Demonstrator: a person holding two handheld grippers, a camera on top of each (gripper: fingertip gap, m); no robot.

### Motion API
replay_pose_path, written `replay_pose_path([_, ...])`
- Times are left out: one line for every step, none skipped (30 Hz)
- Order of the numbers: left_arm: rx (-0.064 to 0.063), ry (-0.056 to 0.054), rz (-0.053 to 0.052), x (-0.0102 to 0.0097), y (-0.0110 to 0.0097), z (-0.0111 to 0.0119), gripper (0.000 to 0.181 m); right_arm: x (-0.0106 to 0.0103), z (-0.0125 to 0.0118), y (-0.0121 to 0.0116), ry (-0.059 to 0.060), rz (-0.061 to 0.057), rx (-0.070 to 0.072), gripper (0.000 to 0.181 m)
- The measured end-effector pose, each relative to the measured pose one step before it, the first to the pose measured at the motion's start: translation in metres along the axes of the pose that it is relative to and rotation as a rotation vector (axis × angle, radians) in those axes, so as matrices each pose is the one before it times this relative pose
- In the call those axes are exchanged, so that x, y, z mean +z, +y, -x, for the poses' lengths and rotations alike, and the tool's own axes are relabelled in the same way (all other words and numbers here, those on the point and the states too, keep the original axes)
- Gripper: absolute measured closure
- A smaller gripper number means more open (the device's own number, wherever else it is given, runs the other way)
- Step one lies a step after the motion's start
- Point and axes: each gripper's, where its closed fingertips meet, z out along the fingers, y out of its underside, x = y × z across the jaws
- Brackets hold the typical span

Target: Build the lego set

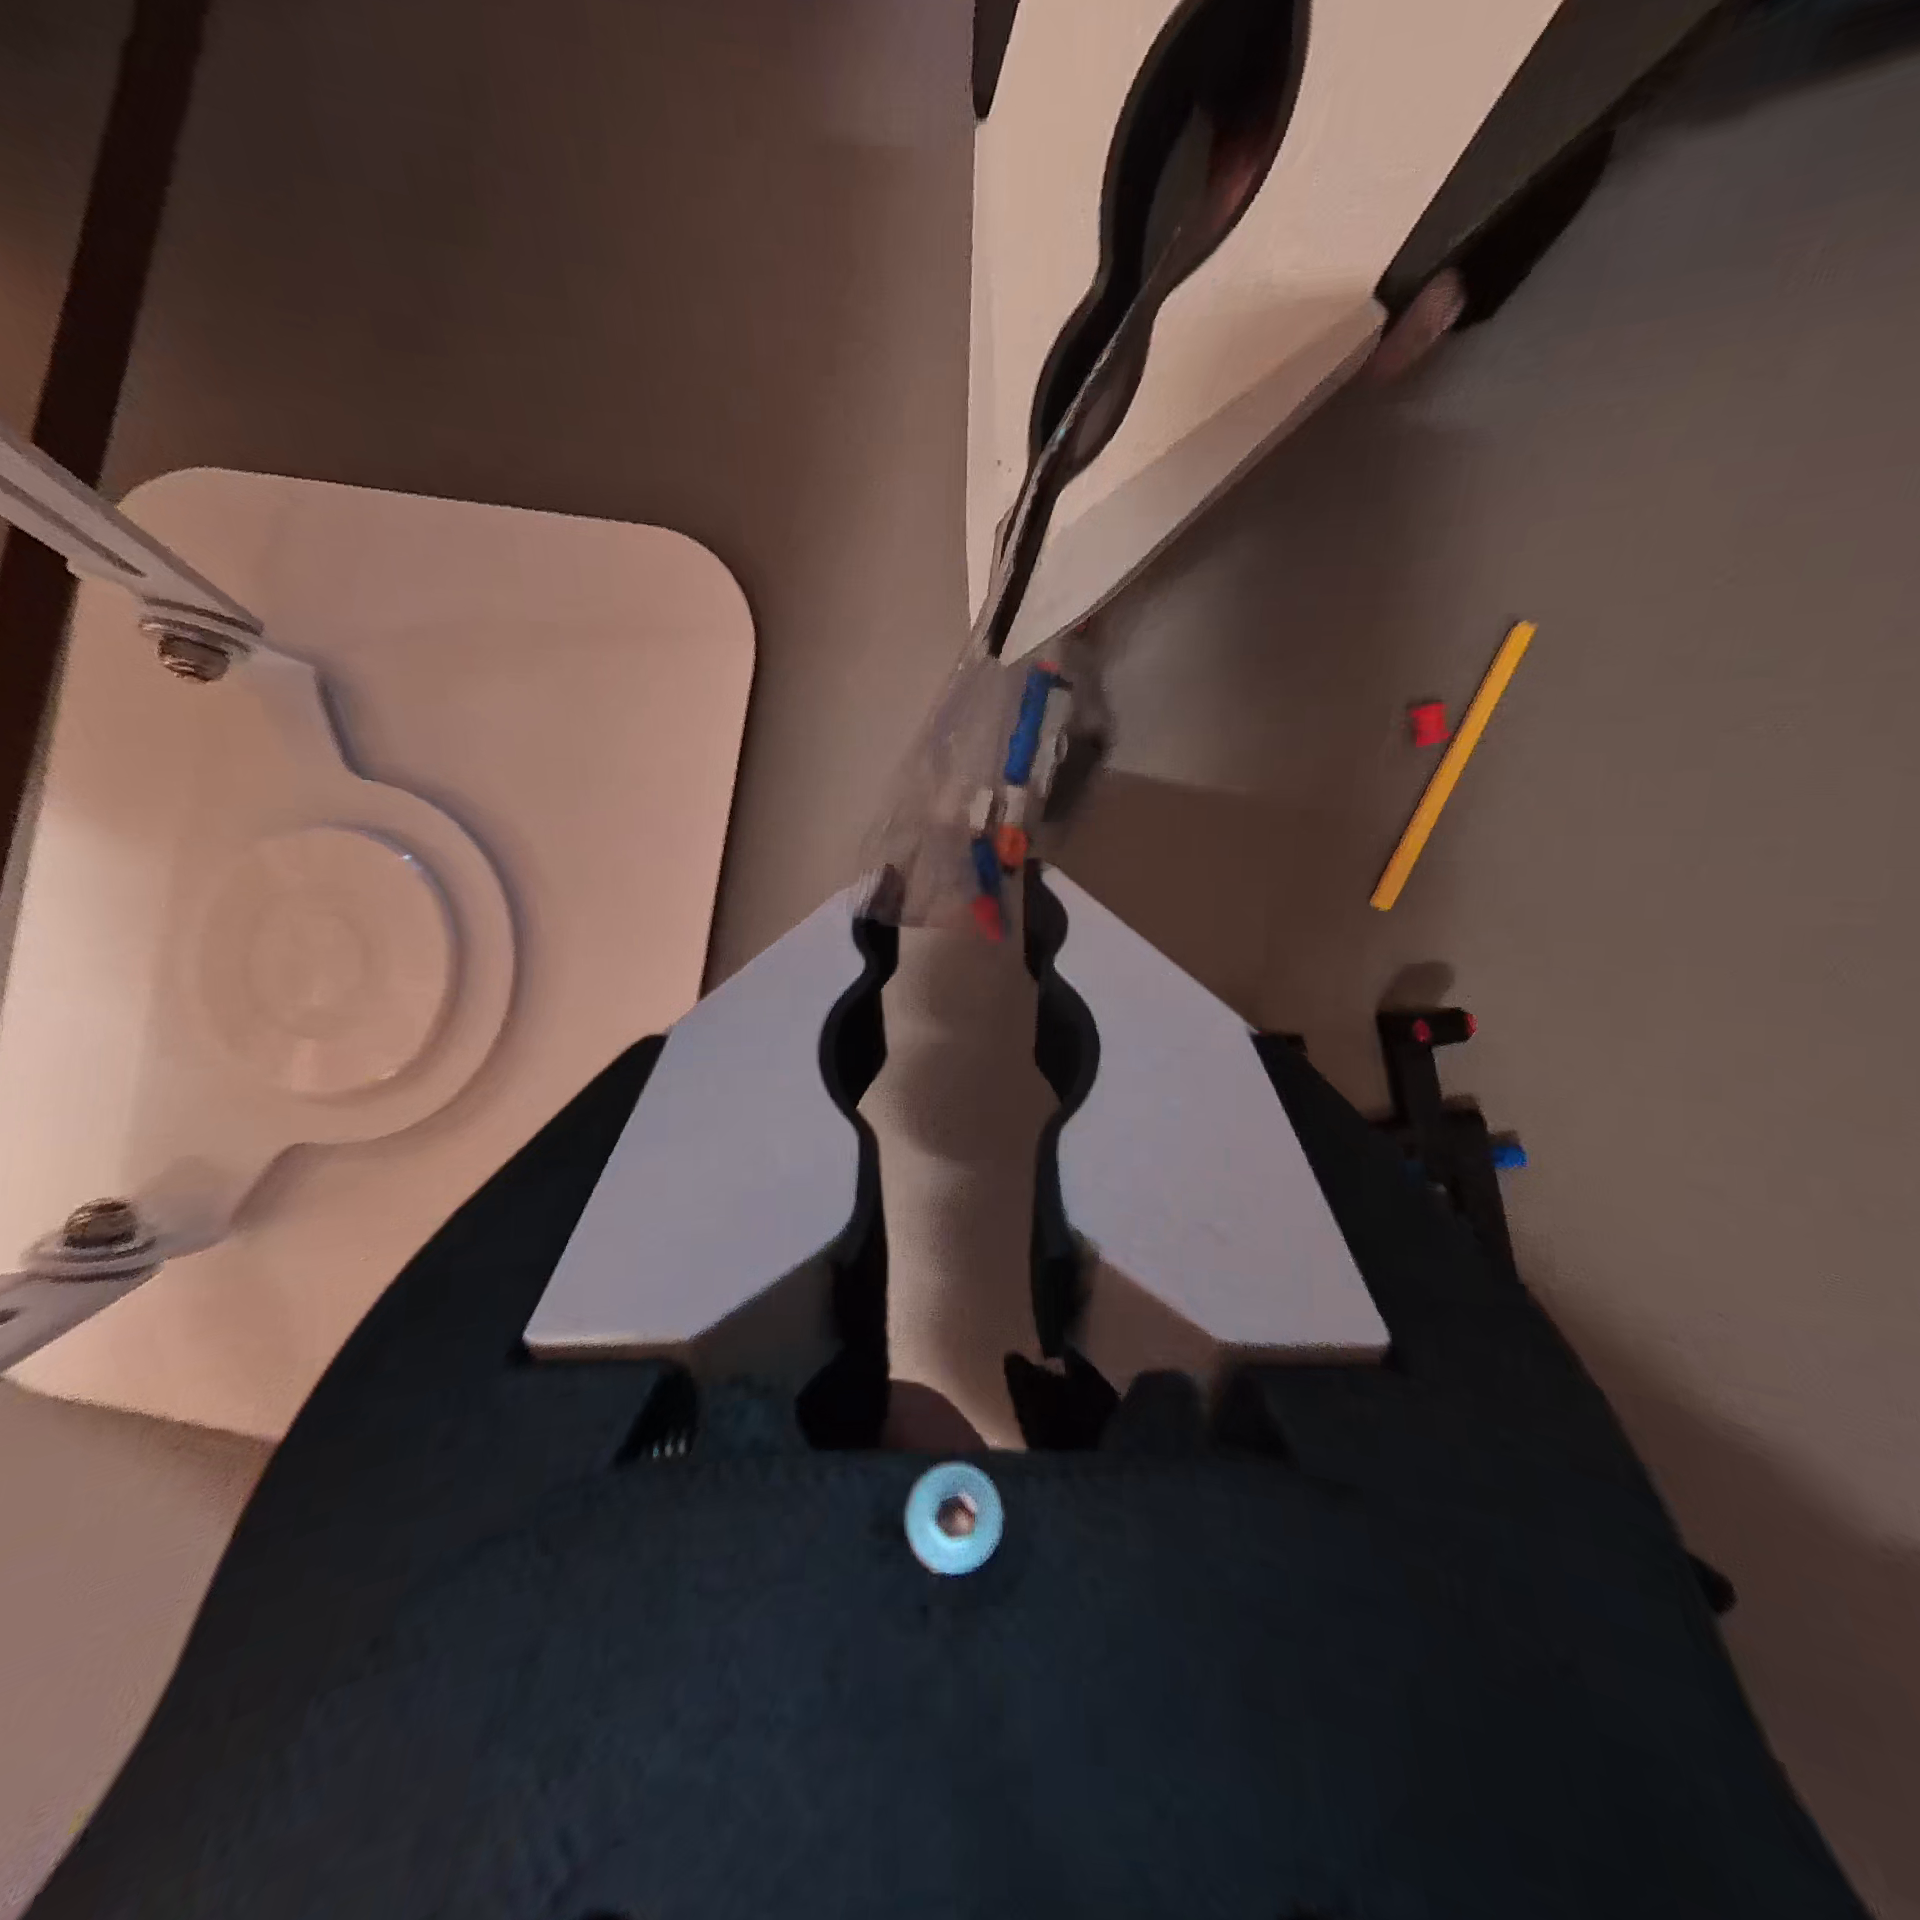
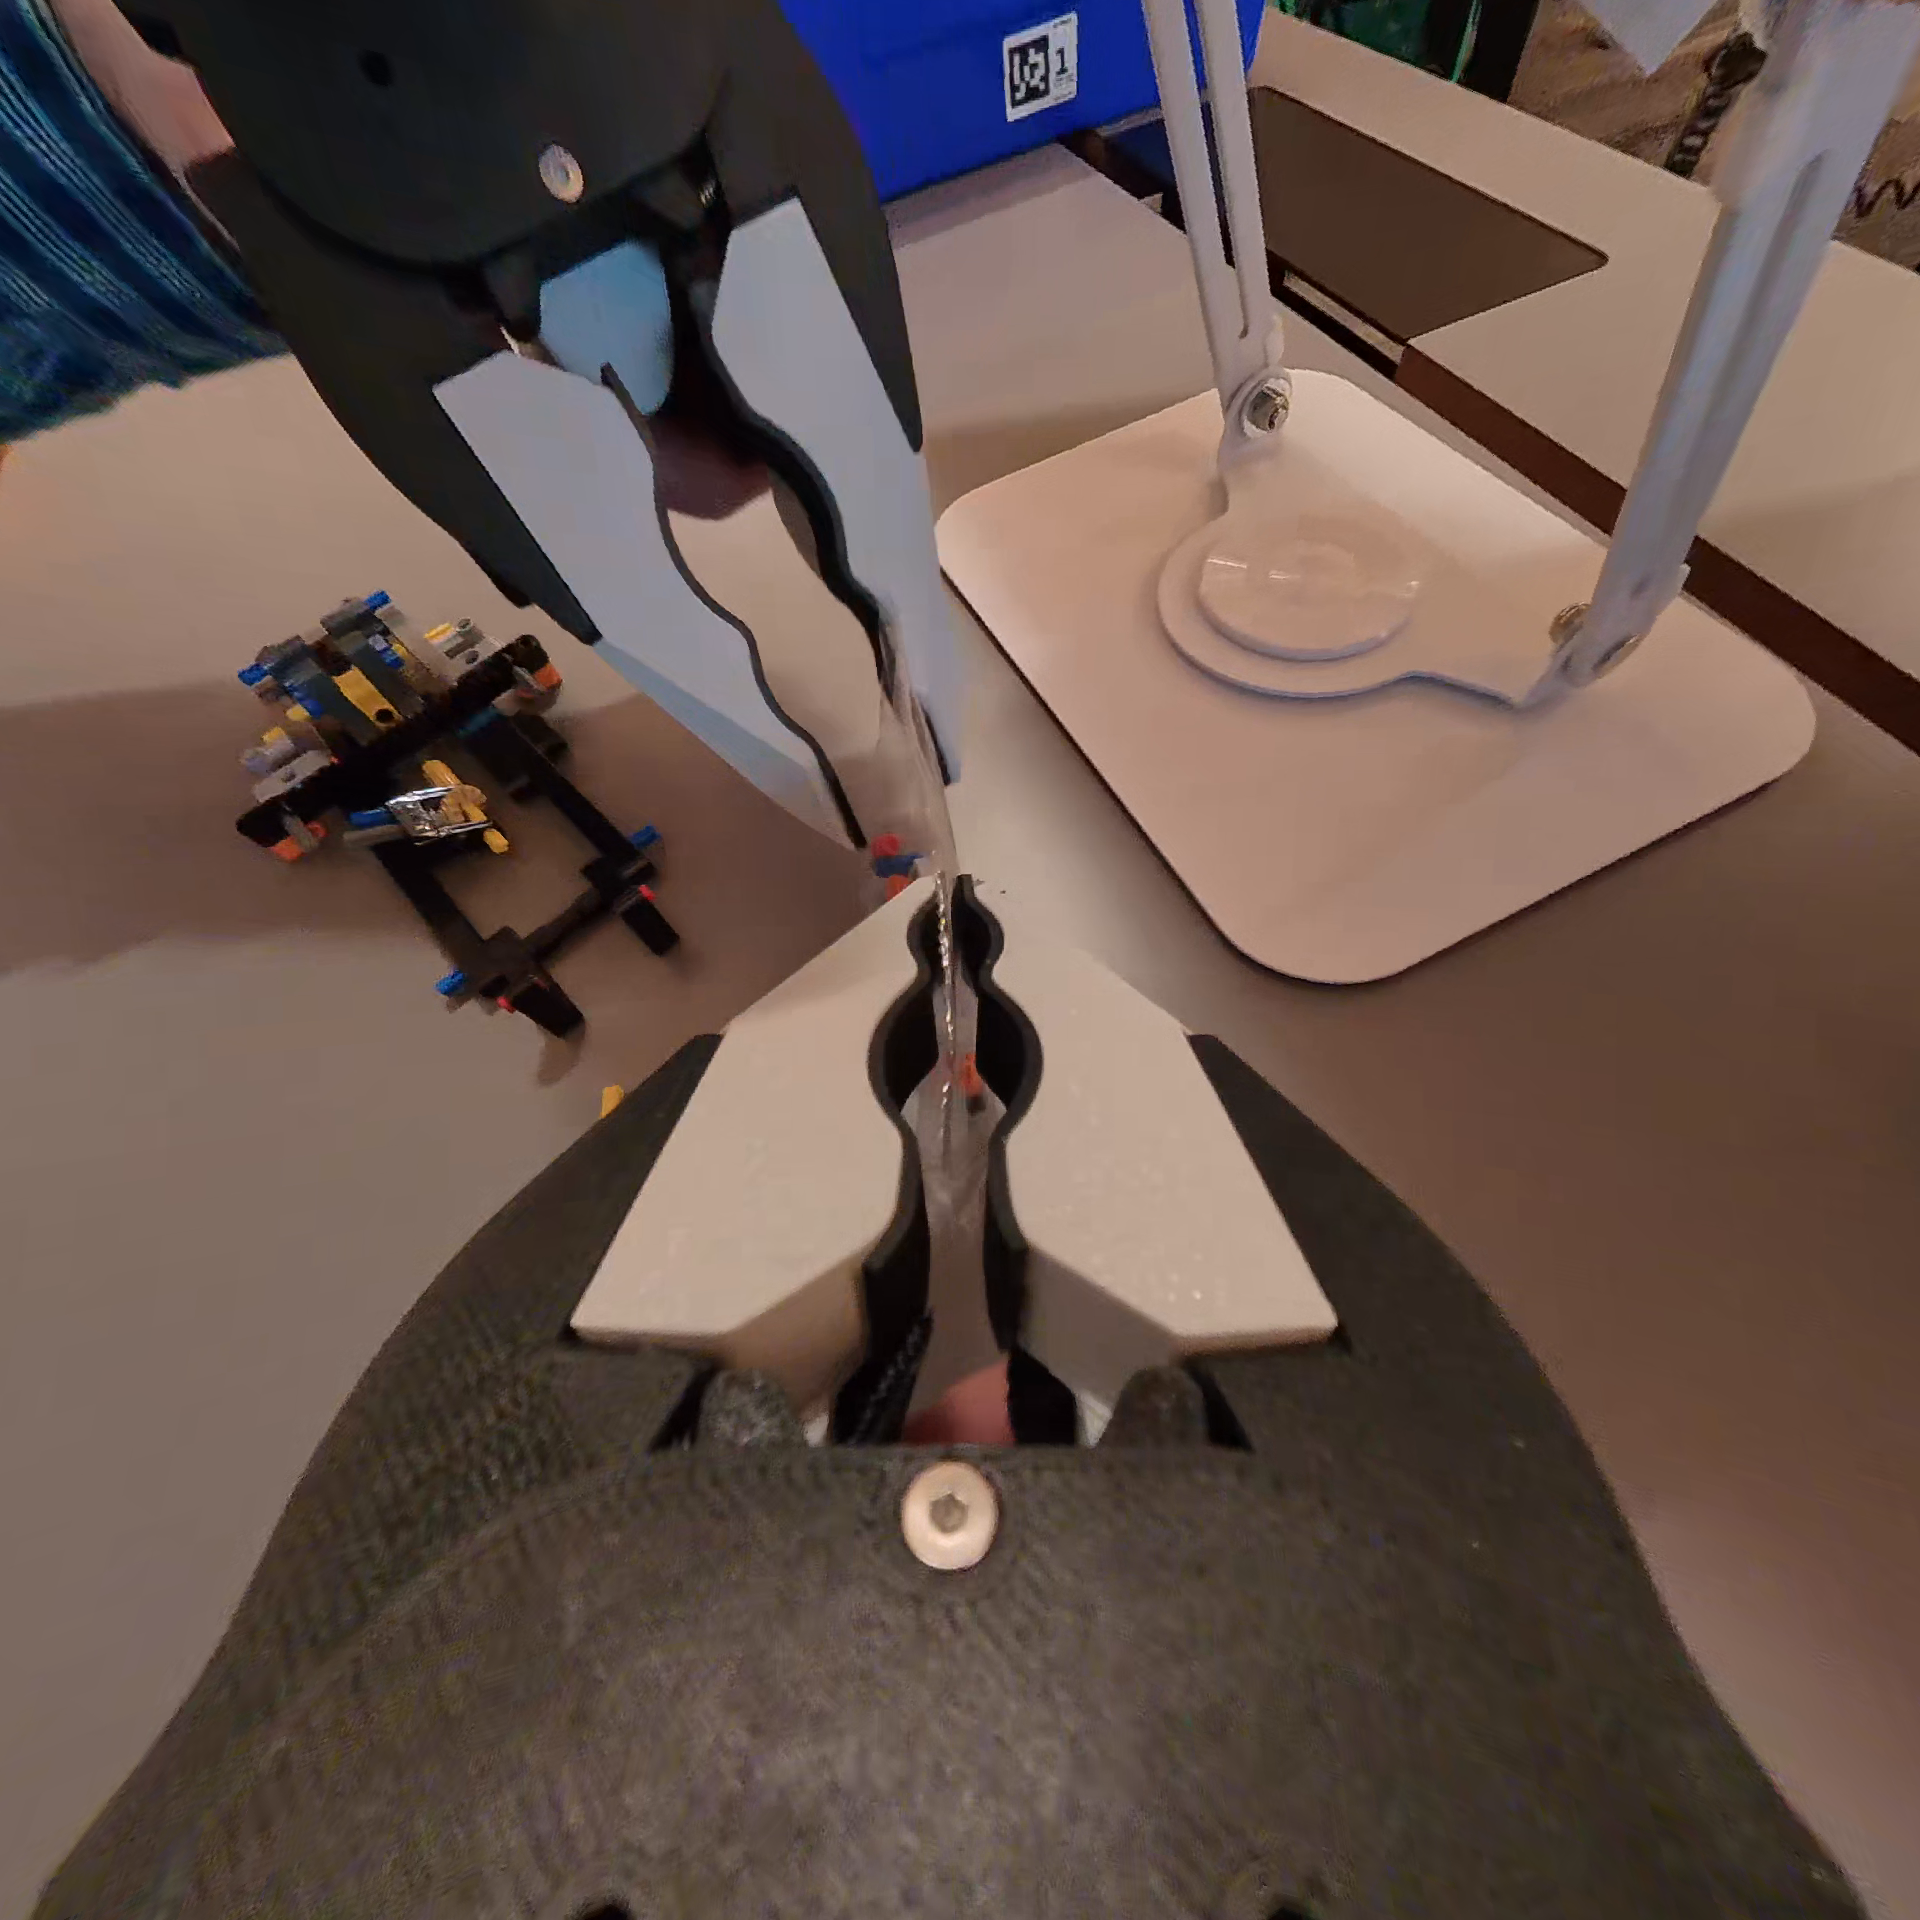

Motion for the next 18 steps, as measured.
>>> replay_pose_path([-0.0091,0.0035,-0.0139,0.00186,-0.00024,-0.00078,0.164,0.00017,0.00026,-0.00008,-0.0014,-0.0049,0.0063,0.181])
replay_pose_path([-0.0069,-0.0084,-0.0047,0.00134,0.00073,0.00147,0.167,-0.00044,-0.00005,-0.00051,-0.0010,-0.0070,0.0085,0.181])
replay_pose_path([-0.0009,-0.0069,-0.0028,0.00047,0.00080,0.00127,0.174,-0.00071,0.00071,-0.00066,-0.0073,-0.0086,0.0142,0.181])
replay_pose_path([0.0034,0.0009,-0.0076,-0.00028,-0.00049,-0.00037,0.177,-0.00079,0.00062,0.00020,-0.0086,-0.0049,0.0171,0.181])
replay_pose_path([0.0045,0.0013,-0.0049,-0.00080,-0.00105,-0.00052,0.181,-0.00065,0.00018,0.00060,-0.0027,-0.0030,0.0106,0.181])
replay_pose_path([0.0066,0.0012,0.0033,-0.00113,-0.00075,-0.00043,0.181,-0.00075,0.00012,0.00066,-0.0010,-0.0006,0.0062,0.180])
replay_pose_path([0.0108,0.0052,0.0132,-0.00129,-0.00049,-0.00113,0.181,-0.00071,0.00113,0.00032,-0.0054,-0.0014,0.0047,0.179])
replay_pose_path([0.0180,-0.0010,0.0208,-0.00151,-0.00039,-0.00057,0.181,-0.00060,0.00026,0.00081,0.0029,0.0059,-0.0052,0.178])
replay_pose_path([0.0208,-0.0029,0.0298,-0.00189,0.00007,-0.00041,0.181,-0.00053,-0.00144,0.00204,0.0185,0.0185,-0.0219,0.176])
replay_pose_path([0.0230,-0.0054,0.0327,-0.00234,0.00000,0.00011,0.181,-0.00051,-0.00133,0.00189,0.0211,0.0206,-0.0348,0.175])
replay_pose_path([0.0222,-0.0056,0.0334,-0.00278,-0.00035,0.00027,0.181,-0.00056,0.00034,0.00029,0.0115,0.0128,-0.0299,0.165])
replay_pose_path([0.0224,-0.0007,0.0365,-0.00258,0.00000,-0.00024,0.181,-0.00047,0.00125,-0.00090,0.0047,0.0065,-0.0227,0.160])
replay_pose_path([0.0230,0.0068,0.0344,-0.00247,-0.00025,-0.00155,0.181,-0.00022,0.00063,-0.00138,0.0104,0.0040,-0.0245,0.161])
replay_pose_path([0.0196,0.0047,0.0273,-0.00238,-0.00150,-0.00096,0.181,0.00075,0.00089,-0.00030,0.0083,0.0101,-0.0259,0.160])
replay_pose_path([0.0155,0.0071,0.0194,-0.00230,-0.00263,-0.00102,0.181,0.00169,0.00126,0.00036,0.0020,0.0109,-0.0181,0.159])
replay_pose_path([0.0175,0.0127,0.0179,-0.00196,-0.00274,-0.00205,0.181,0.00208,0.00093,0.00014,-0.0006,0.0072,-0.0071,0.160])
replay_pose_path([0.0213,0.0043,0.0131,-0.00183,-0.00317,-0.00098,0.181,0.00184,0.00192,-0.00015,-0.0082,0.0005,-0.0035,0.168])
replay_pose_path([0.0124,0.0089,0.0166,-0.00146,-0.00219,-0.00129,0.181,0.00180,0.00238,0.00052,-0.0118,0.0036,-0.0024,0.177])
